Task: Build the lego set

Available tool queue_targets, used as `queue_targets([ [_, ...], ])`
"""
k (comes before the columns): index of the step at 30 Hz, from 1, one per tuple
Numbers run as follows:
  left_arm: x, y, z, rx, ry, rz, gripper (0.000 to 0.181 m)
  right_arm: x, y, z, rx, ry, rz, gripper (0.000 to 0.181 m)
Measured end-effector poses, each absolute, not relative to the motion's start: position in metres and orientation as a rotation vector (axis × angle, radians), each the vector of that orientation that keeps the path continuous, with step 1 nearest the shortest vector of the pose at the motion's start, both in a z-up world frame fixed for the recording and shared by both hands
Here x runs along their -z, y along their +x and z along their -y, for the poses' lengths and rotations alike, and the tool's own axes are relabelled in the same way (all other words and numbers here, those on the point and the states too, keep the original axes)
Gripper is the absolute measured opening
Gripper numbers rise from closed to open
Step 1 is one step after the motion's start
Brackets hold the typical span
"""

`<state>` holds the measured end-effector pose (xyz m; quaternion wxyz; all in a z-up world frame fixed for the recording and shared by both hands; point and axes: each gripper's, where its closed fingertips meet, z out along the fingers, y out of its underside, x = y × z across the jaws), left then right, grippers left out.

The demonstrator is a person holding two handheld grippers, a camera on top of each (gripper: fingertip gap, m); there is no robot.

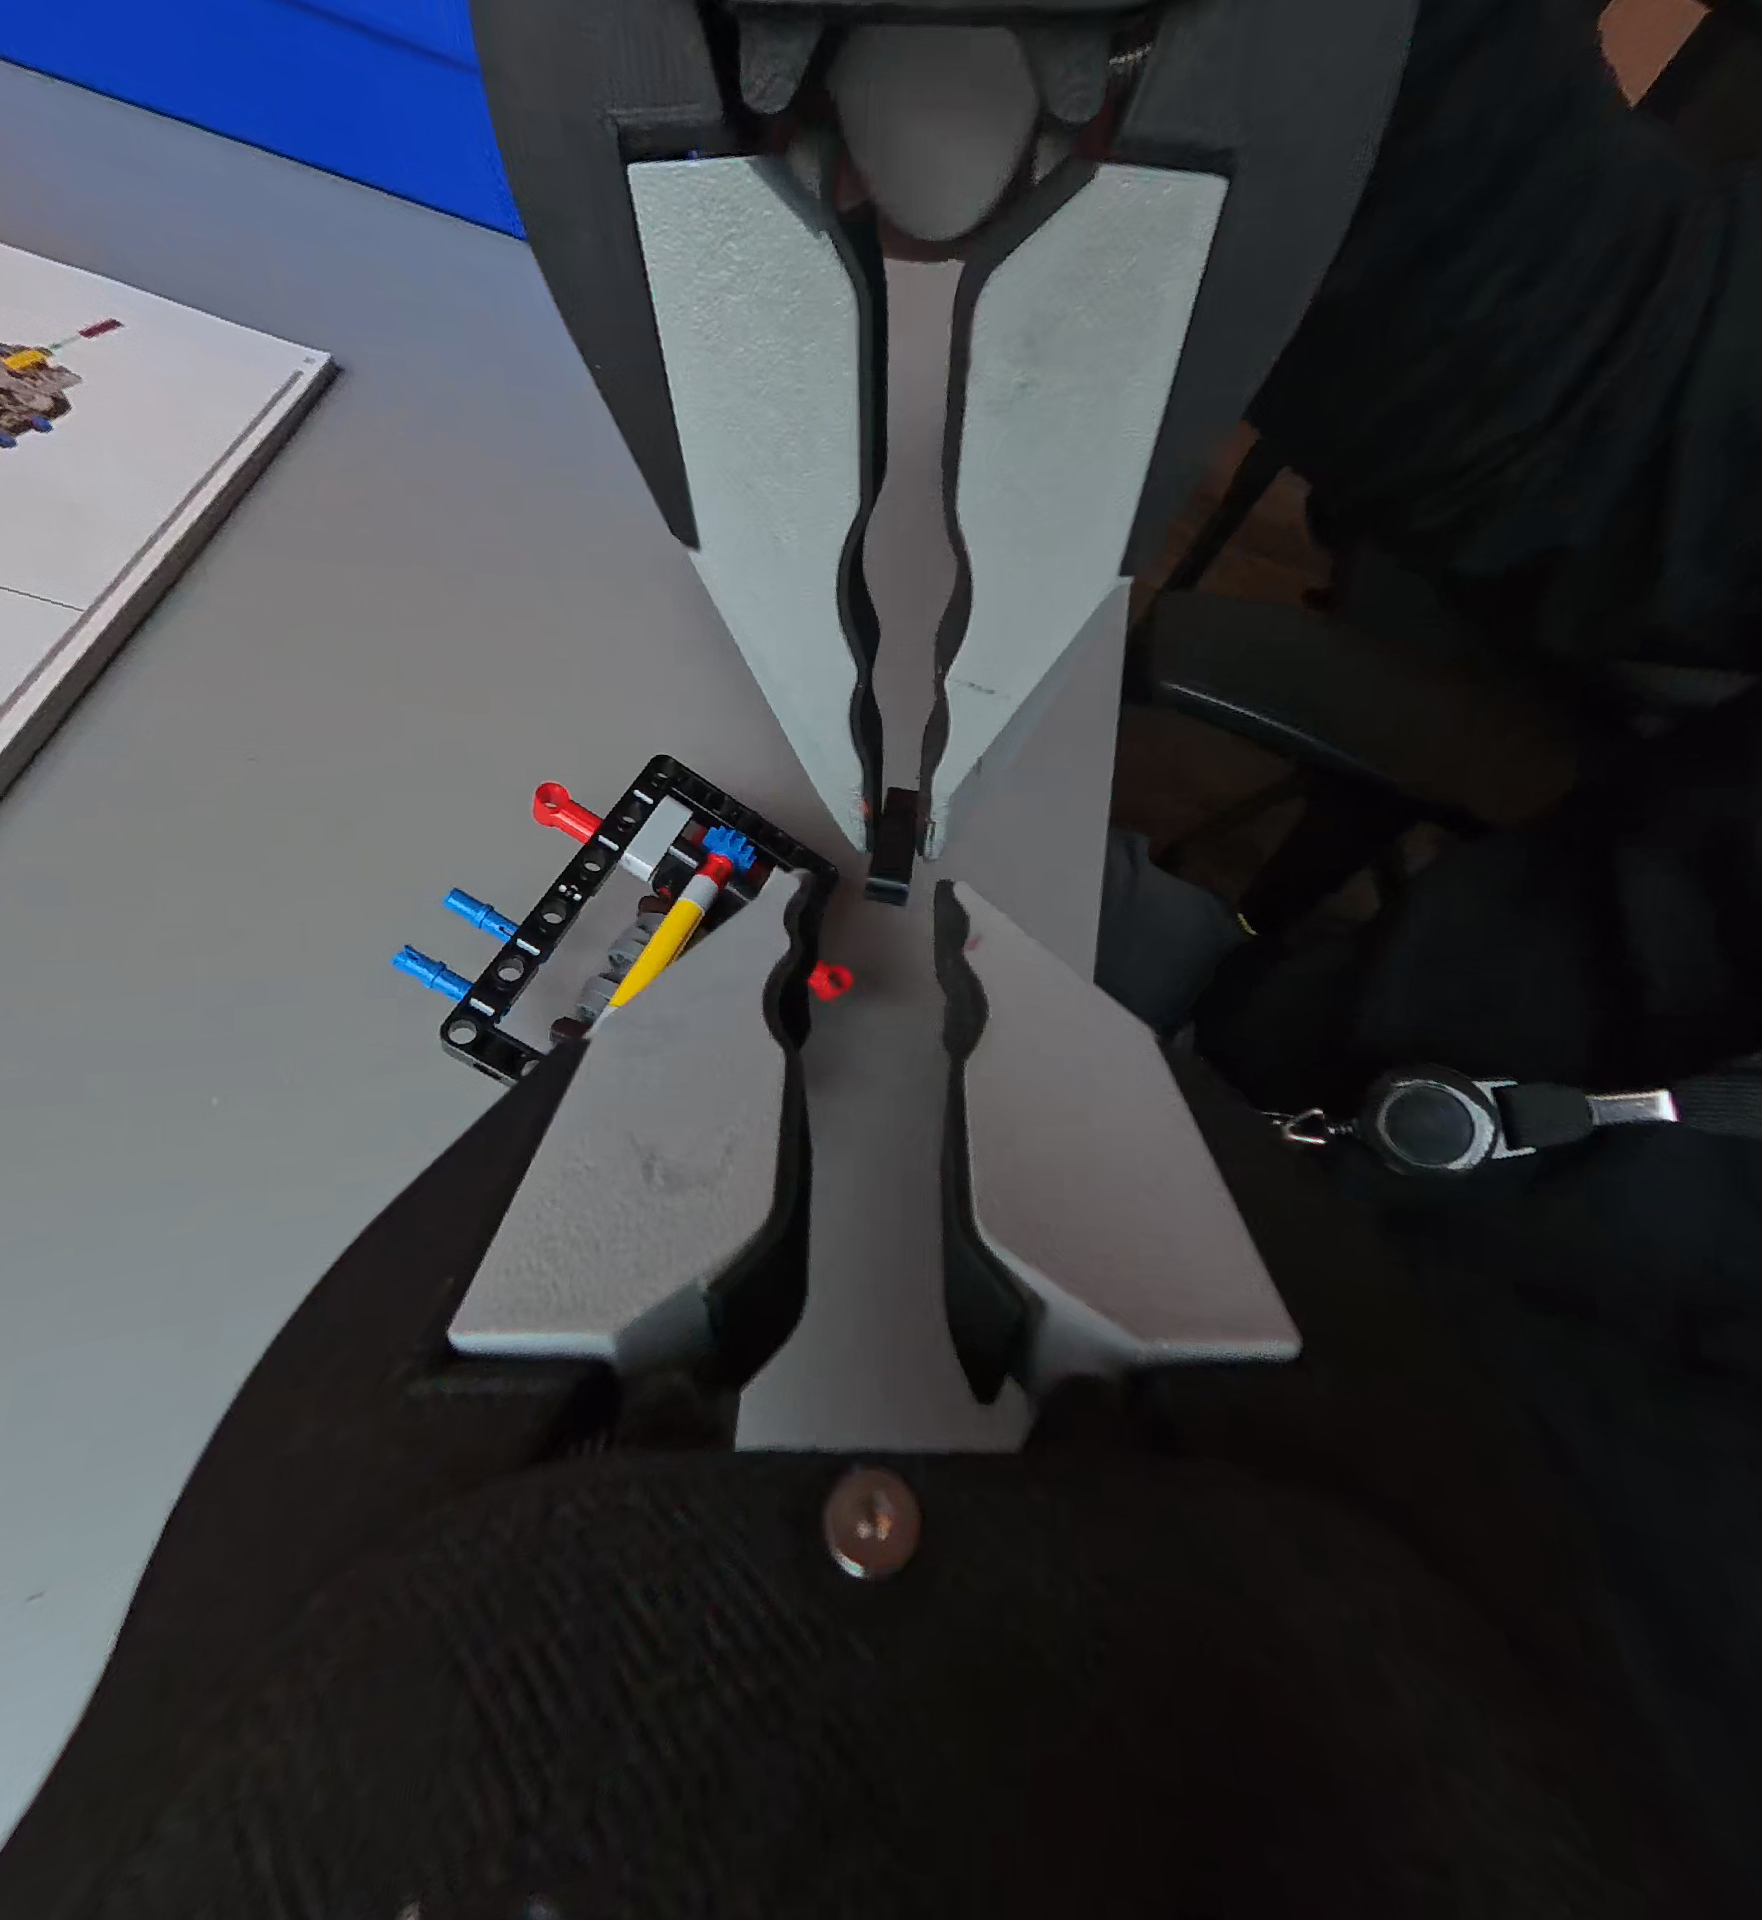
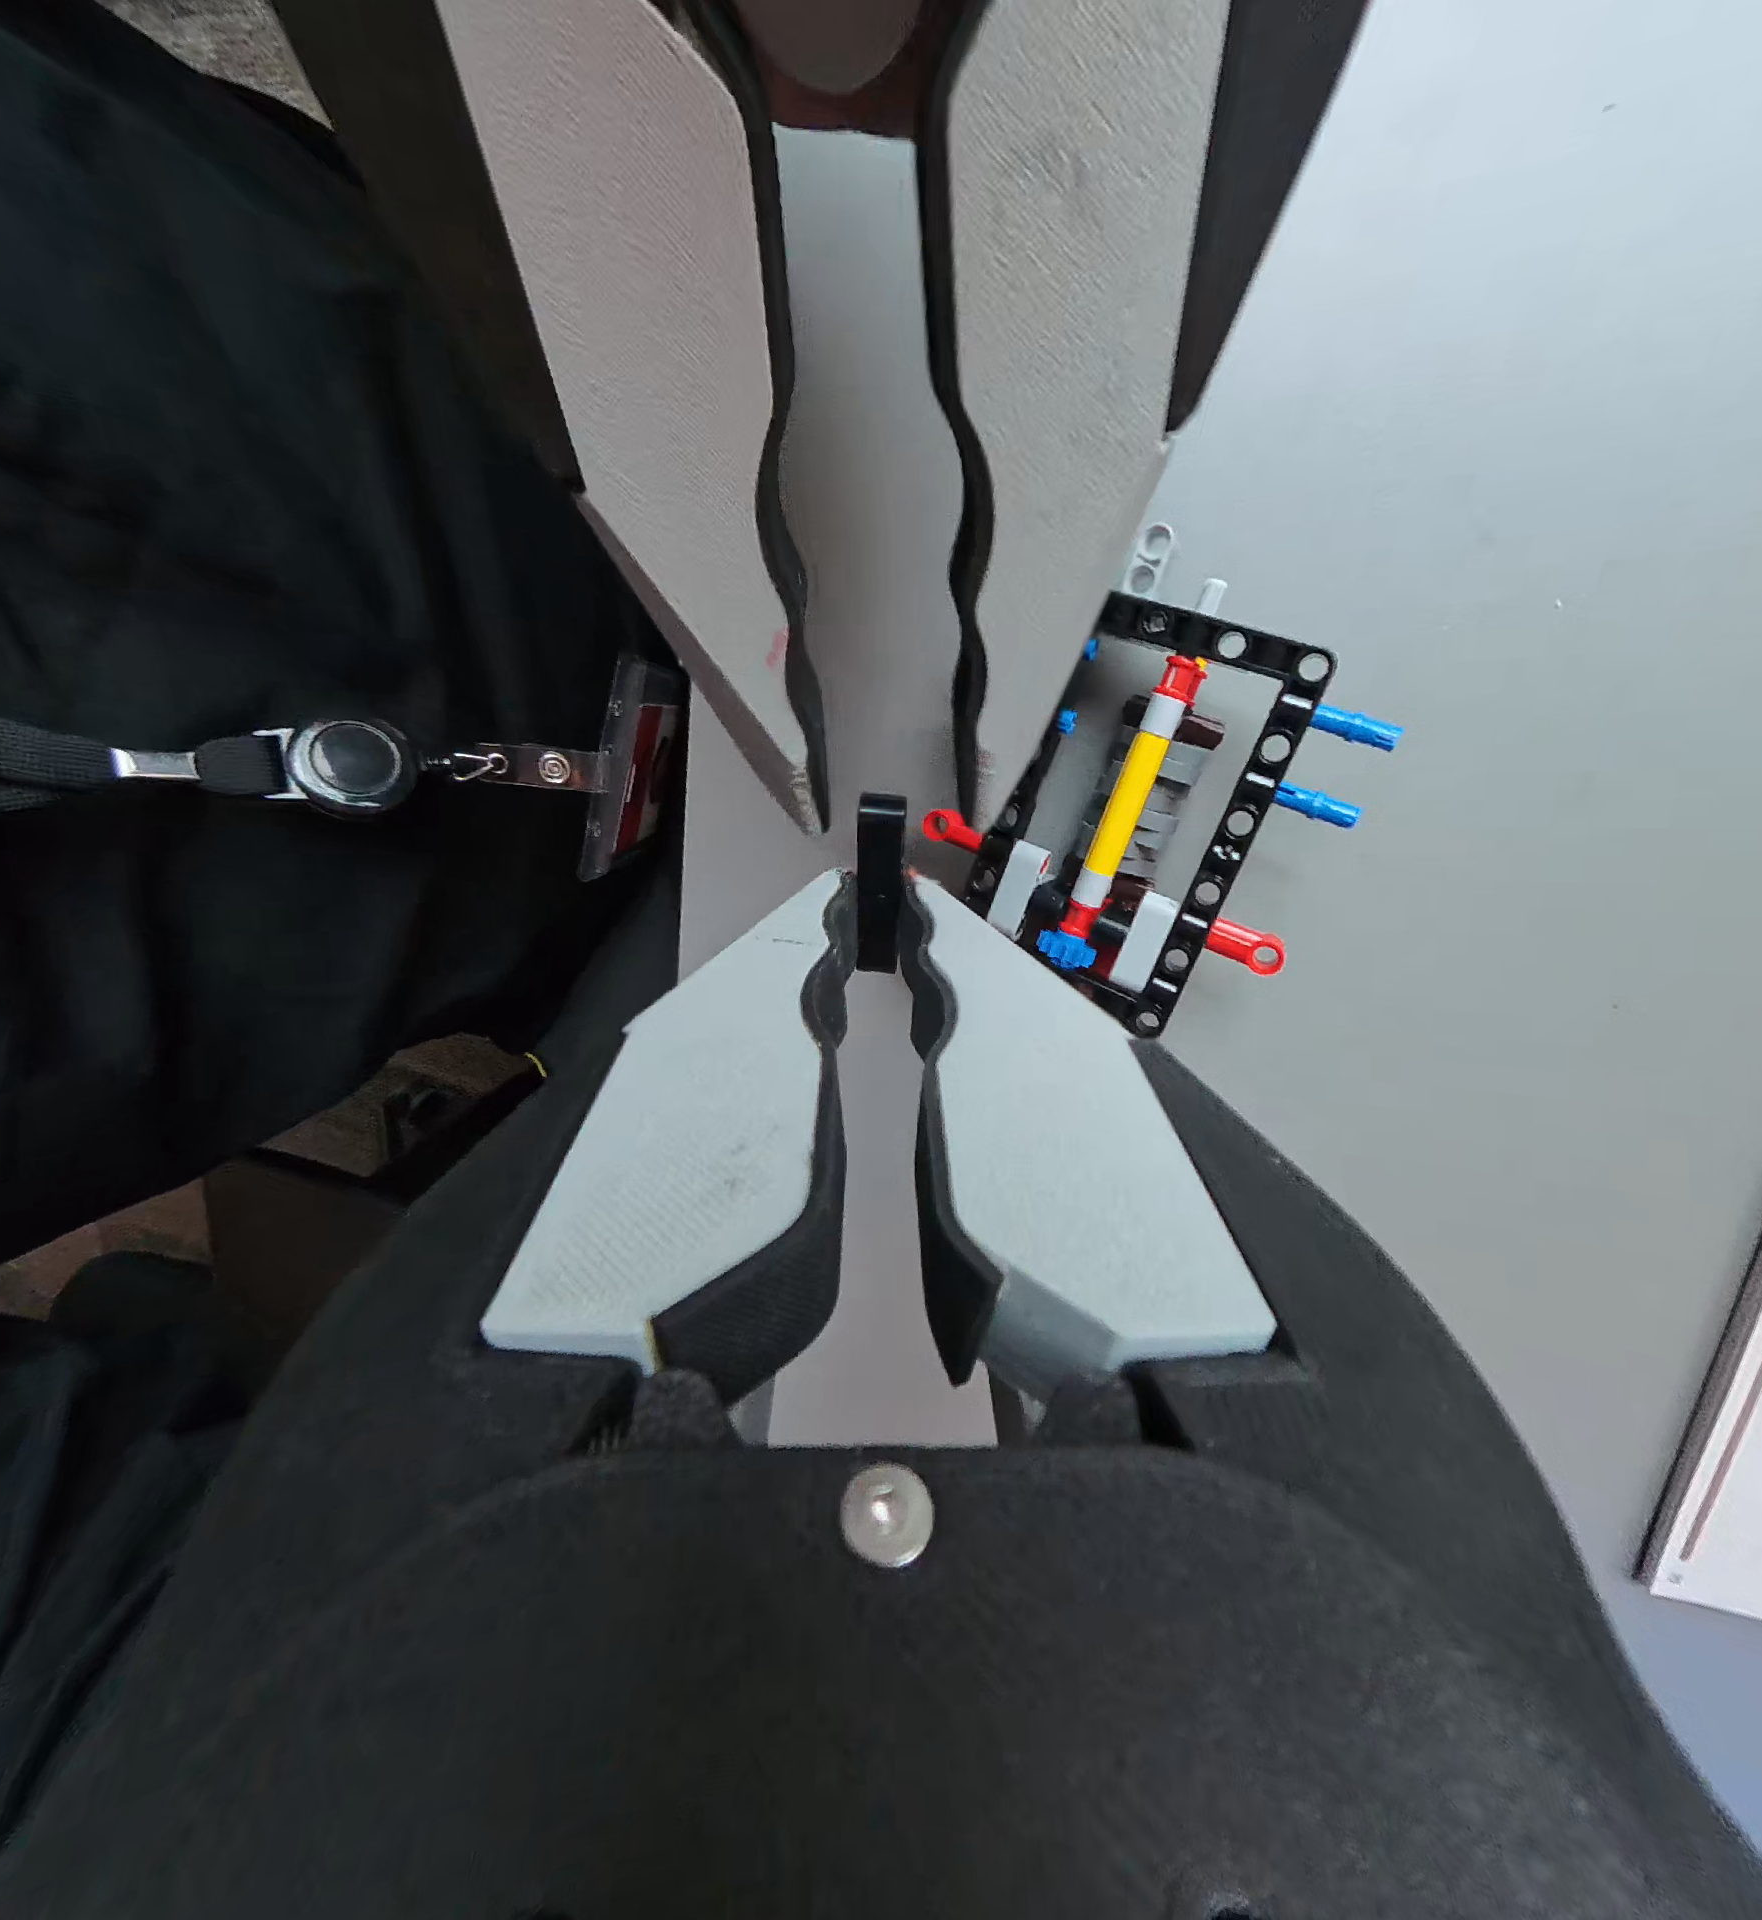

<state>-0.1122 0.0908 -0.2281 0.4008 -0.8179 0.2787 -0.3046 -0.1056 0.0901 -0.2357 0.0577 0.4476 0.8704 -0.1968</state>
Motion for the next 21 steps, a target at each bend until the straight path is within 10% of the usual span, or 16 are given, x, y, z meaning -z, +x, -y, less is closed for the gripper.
queue_targets([
  [1, 0.228, -0.110, -0.091, 0.800, -2.066, -0.698, 0.023, 0.235, -0.106, -0.089, 0.609, 1.350, -2.633, 0.005],
  [11, 0.212, -0.124, -0.096, 0.866, -1.896, -0.572, 0.006, 0.227, -0.118, -0.099, 0.825, 1.480, -2.592, 0.021],
  [21, 0.153, -0.151, -0.094, 1.027, -1.363, -0.255, 0.006, 0.161, -0.131, -0.100, 2.014, 1.631, -2.192, 0.013],
])
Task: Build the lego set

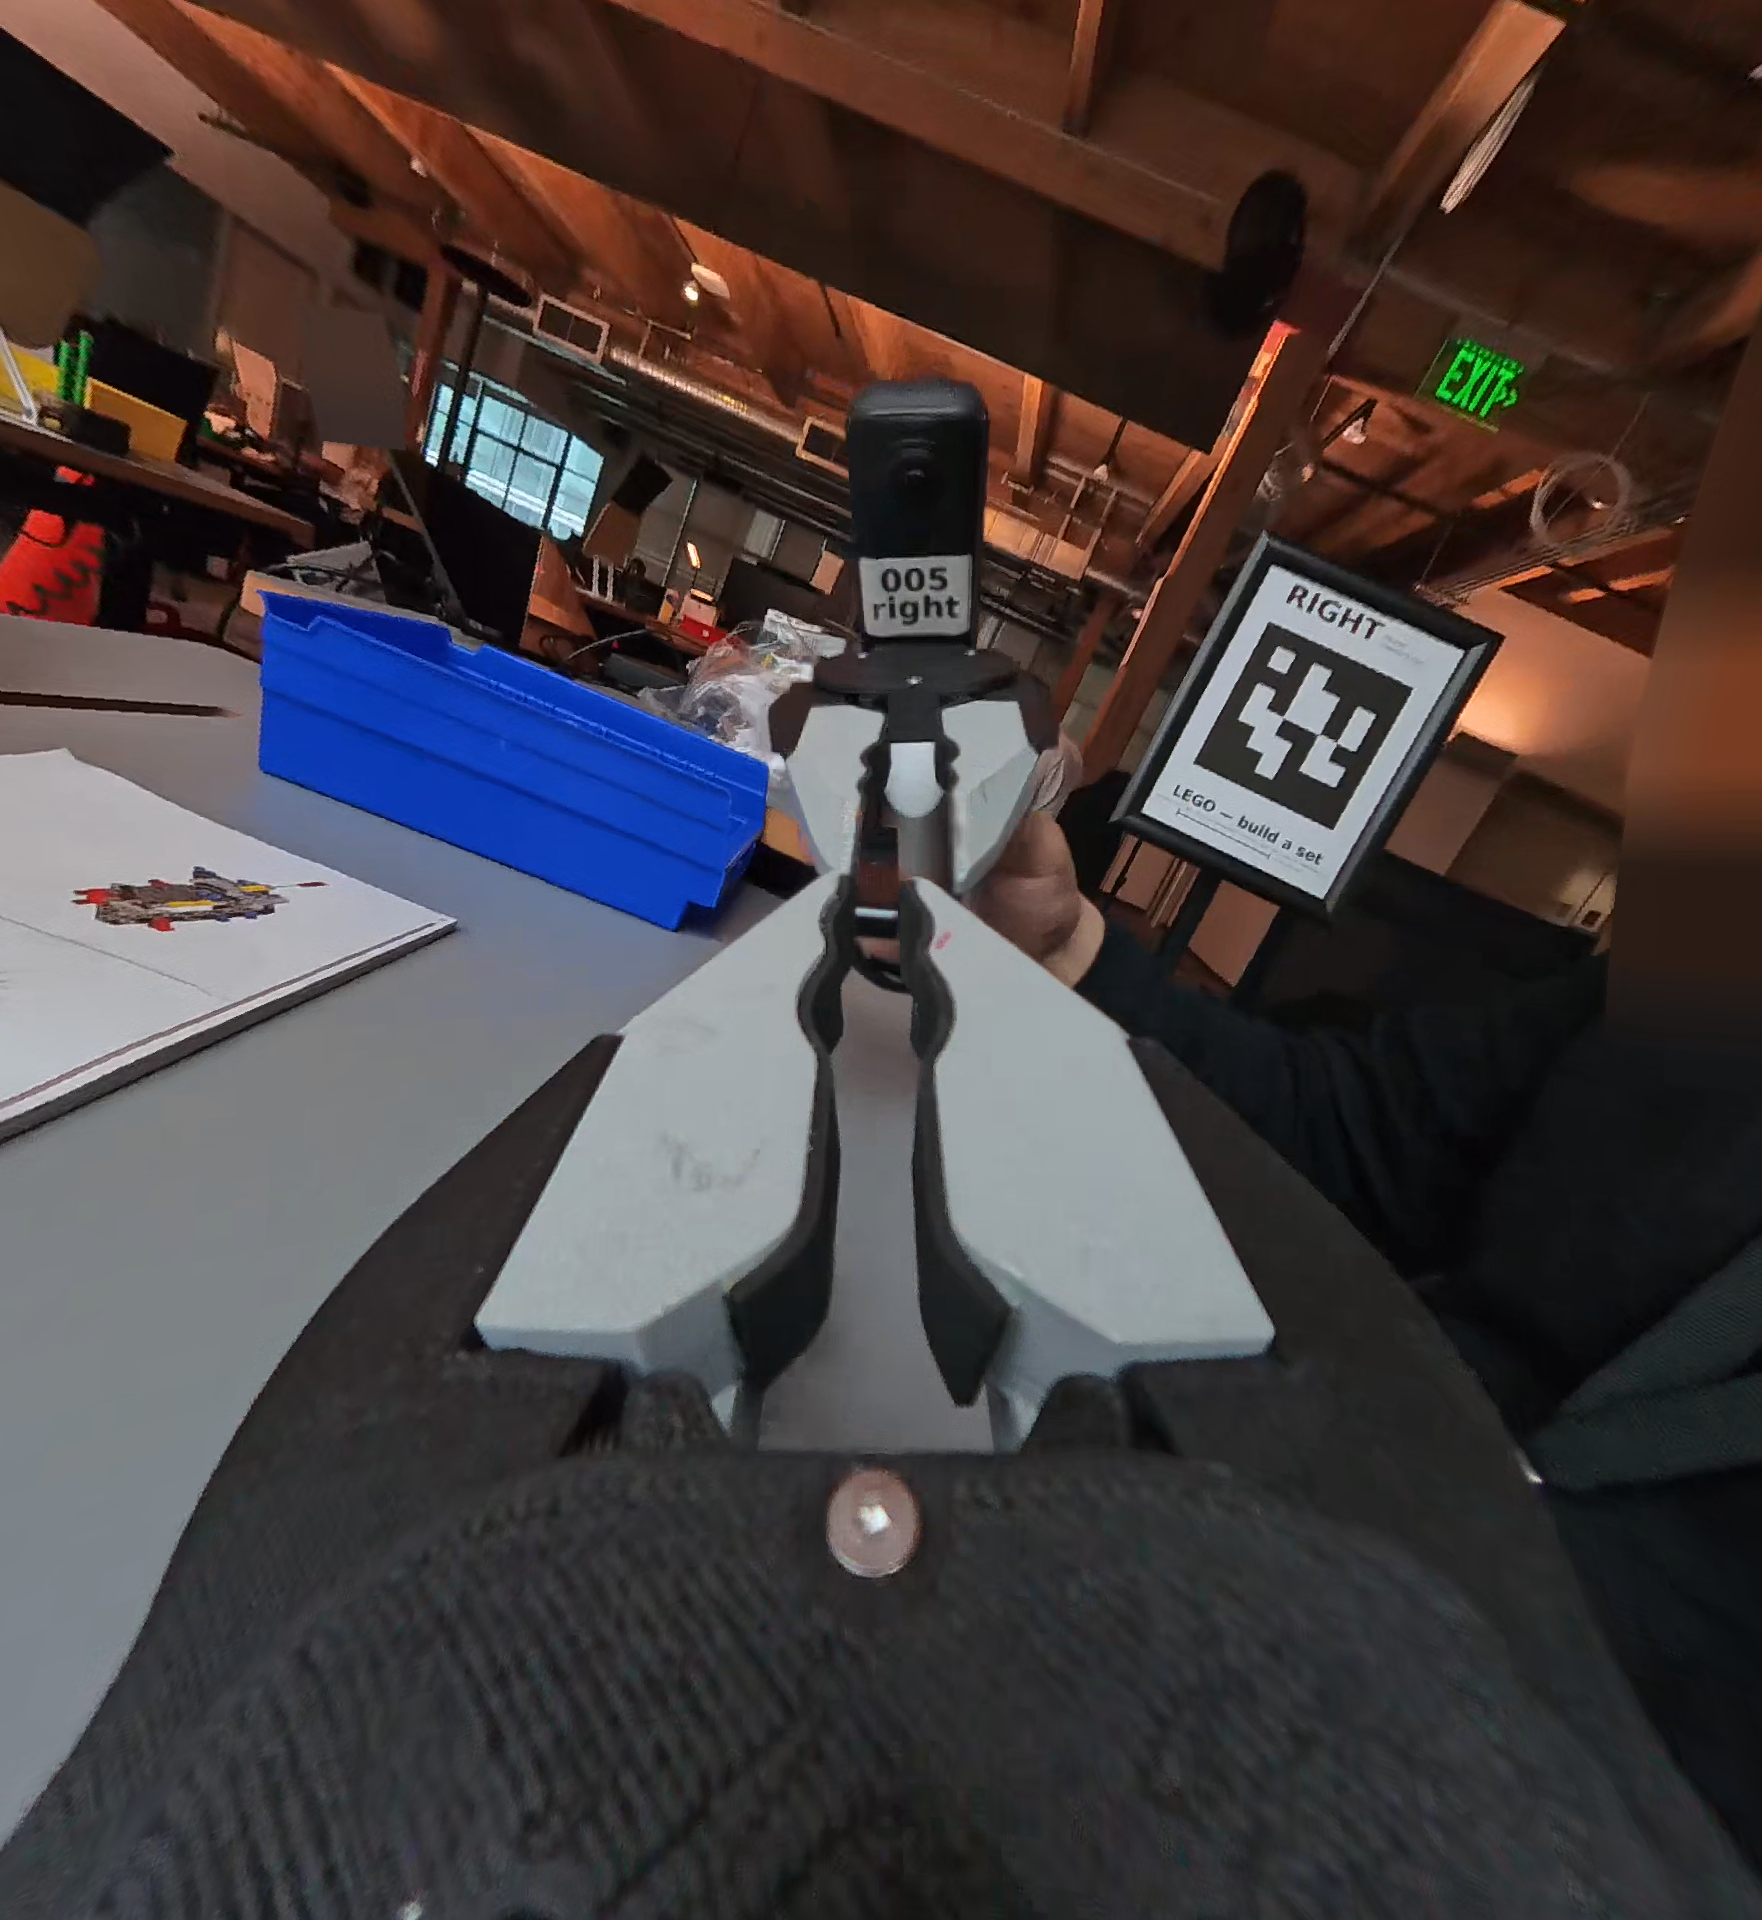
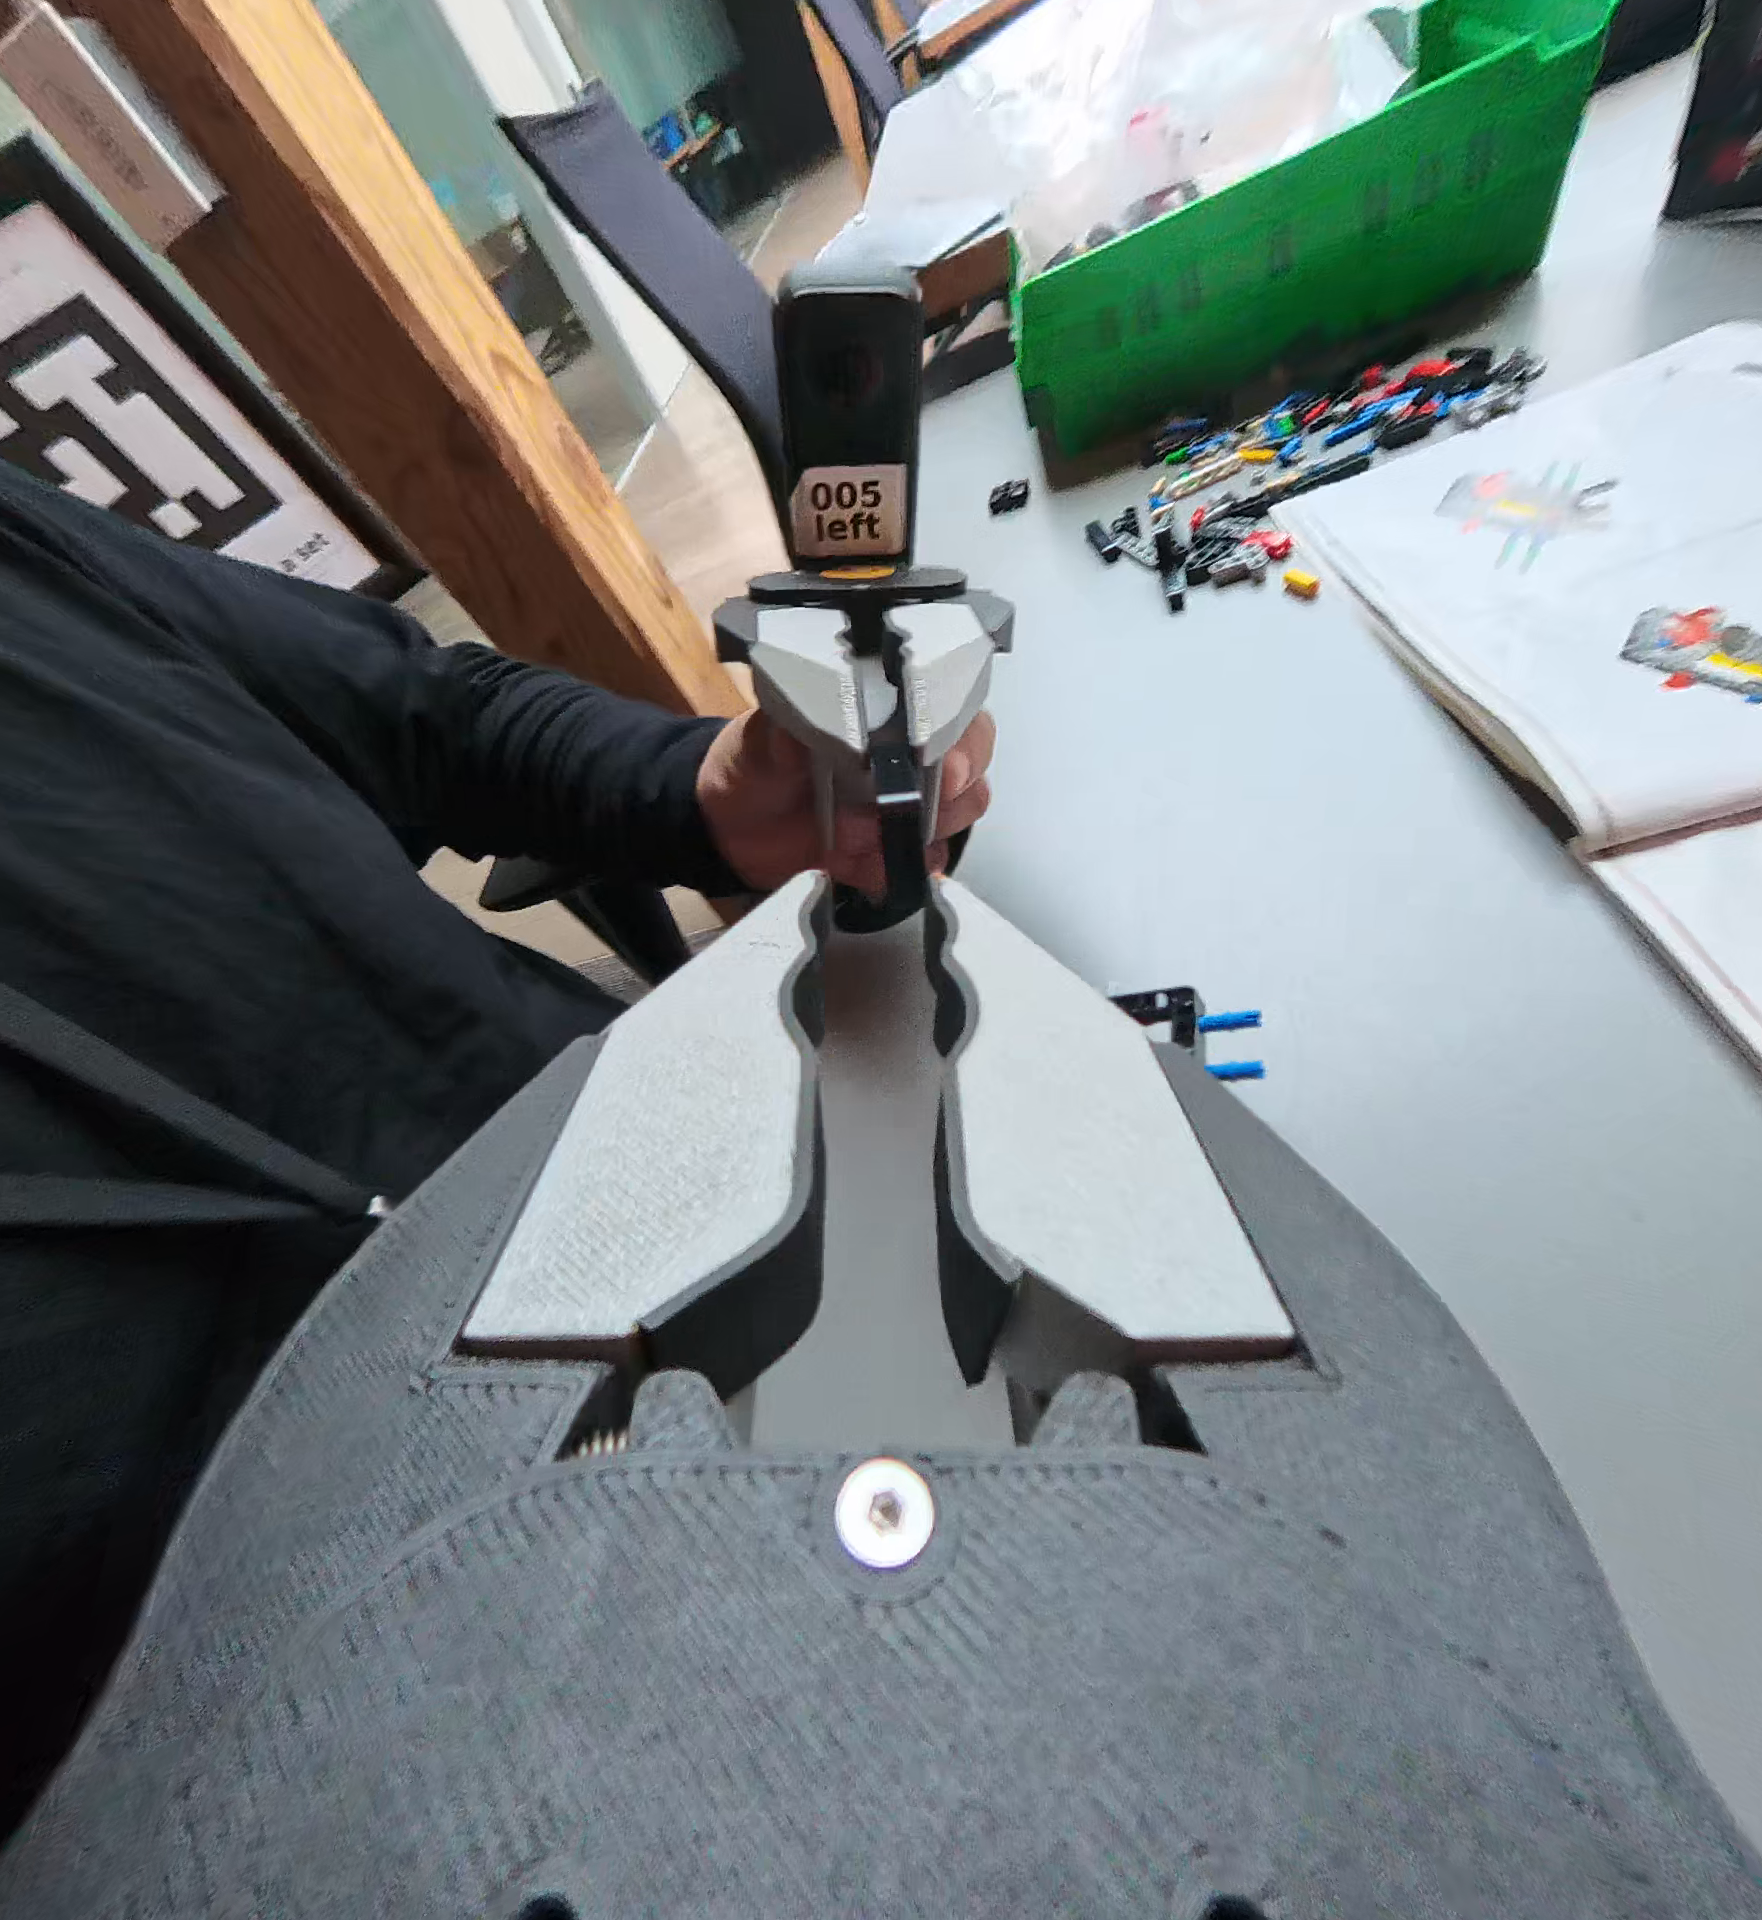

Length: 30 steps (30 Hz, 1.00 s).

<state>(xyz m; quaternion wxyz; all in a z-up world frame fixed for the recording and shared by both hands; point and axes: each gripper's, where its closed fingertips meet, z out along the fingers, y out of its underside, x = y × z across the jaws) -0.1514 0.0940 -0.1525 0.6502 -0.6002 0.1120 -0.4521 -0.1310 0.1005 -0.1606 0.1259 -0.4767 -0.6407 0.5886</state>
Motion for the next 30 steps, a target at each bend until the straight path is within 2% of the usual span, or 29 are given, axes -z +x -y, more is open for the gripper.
queue_targets([
  [6, 0.148, -0.145, -0.089, 1.043, -1.317, -0.263, 0.006, 0.159, -0.137, -0.097, -1.649, -1.385, 1.860, 0.012],
  [8, 0.147, -0.146, -0.089, 1.028, -1.313, -0.258, 0.006, 0.160, -0.138, -0.093, -1.648, -1.363, 1.881, 0.005],
  [12, 0.170, -0.144, -0.089, 1.076, -1.487, -0.305, 0.007, 0.168, -0.139, -0.095, -1.475, -1.394, 1.921, 0.004],
  [19, 0.261, -0.184, -0.081, 0.587, -2.122, -0.570, 0.032, 0.222, -0.133, -0.106, -0.822, -1.574, 2.177, 0.004],
  [23, 0.284, -0.180, -0.085, 0.450, -2.204, -0.762, 0.040, 0.236, -0.142, -0.103, -0.652, -1.529, 2.249, 0.005],
  [28, 0.297, -0.172, -0.094, 0.331, -2.172, -0.885, 0.039, 0.256, -0.145, -0.109, -0.441, -1.467, 2.284, 0.005],
  [30, 0.299, -0.171, -0.095, 0.271, -2.150, -0.927, 0.043, 0.261, -0.146, -0.108, -0.428, -1.460, 2.284, 0.004],
])
